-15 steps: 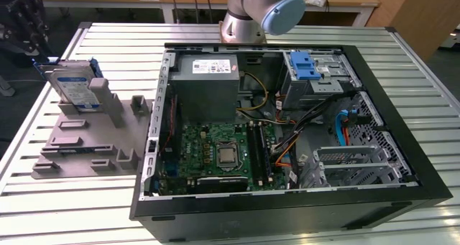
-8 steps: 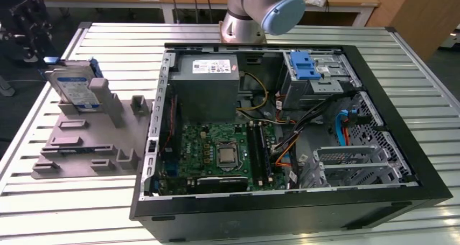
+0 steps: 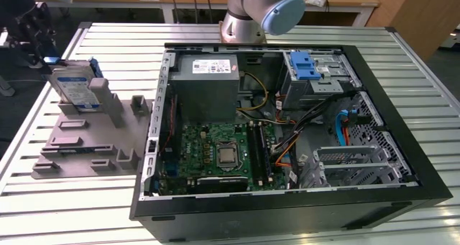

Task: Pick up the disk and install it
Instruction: 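Pick up the disk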

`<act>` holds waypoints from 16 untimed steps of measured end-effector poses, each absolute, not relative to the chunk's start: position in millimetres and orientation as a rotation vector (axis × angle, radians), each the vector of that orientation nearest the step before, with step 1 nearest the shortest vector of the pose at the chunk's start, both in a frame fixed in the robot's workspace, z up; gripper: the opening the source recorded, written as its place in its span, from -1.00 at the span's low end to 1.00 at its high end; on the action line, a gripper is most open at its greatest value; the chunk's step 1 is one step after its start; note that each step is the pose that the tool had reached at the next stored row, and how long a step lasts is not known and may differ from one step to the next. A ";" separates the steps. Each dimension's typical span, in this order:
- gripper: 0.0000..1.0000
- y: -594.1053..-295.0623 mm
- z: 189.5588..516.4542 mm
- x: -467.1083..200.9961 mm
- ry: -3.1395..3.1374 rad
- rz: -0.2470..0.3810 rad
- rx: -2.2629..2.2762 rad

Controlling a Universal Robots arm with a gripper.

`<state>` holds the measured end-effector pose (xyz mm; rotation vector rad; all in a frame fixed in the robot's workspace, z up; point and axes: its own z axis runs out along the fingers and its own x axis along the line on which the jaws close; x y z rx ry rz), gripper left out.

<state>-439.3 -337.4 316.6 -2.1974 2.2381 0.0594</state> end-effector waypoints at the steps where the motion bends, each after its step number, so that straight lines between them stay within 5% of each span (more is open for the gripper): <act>1: 0.06 -337.4 314.8 -439.4 2.238 0.059 -2.197; 16: 0.06 -335.3 302.7 -440.3 2.238 0.060 -2.197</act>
